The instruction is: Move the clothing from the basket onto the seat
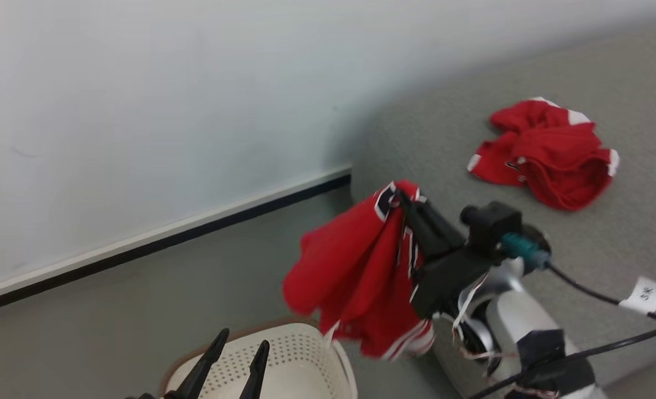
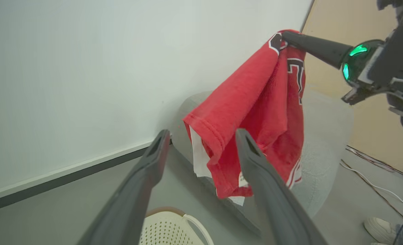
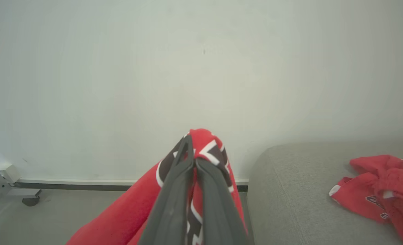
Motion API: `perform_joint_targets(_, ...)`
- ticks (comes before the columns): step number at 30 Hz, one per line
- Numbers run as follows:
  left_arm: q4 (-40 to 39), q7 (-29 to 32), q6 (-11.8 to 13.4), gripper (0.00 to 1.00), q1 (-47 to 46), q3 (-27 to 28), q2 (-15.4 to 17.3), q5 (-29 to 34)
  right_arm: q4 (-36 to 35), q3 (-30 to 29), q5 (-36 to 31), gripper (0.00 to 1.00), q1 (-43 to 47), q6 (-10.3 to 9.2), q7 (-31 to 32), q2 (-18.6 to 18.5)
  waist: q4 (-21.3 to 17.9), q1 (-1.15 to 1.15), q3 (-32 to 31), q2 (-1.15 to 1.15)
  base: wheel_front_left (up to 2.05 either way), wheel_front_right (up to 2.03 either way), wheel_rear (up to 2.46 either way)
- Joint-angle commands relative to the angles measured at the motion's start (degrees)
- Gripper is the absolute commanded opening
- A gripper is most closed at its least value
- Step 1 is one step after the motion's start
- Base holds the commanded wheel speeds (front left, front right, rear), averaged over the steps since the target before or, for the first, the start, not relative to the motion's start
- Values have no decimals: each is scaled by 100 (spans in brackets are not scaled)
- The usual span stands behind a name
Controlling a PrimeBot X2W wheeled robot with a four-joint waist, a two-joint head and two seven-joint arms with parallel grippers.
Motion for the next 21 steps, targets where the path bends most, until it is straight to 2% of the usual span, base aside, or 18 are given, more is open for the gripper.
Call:
perform_joint_targets(1,-106,-21,-30,100,66,55,28,155,-56,-24,19,0,-217,0,-48,-59,-707,0,557,0,0,0,0)
perform_joint_targets(6,-421,-21,-151,100,103,173,58,498,-96,-161,60,0,-838,0,-106,-240,-1163,0,1005,0,0,0,0)
perform_joint_targets(11,-676,-21,-286,100,-32,183,222,779,-59,-202,327,0,-1612,0,-132,-450,-1439,0,1497,0,0,0,0)
perform_joint_targets(16,-961,23,-364,100,-140,157,406,899,195,-451,777,0,-2621,0,-214,-770,-1514,0,2042,0,0,0,0)
perform_joint_targets(21,-1354,294,-447,100,-367,14,584,1030,640,-1072,1484,0,-3506,0,-111,-1016,-1381,0,2614,0,0,0,0)
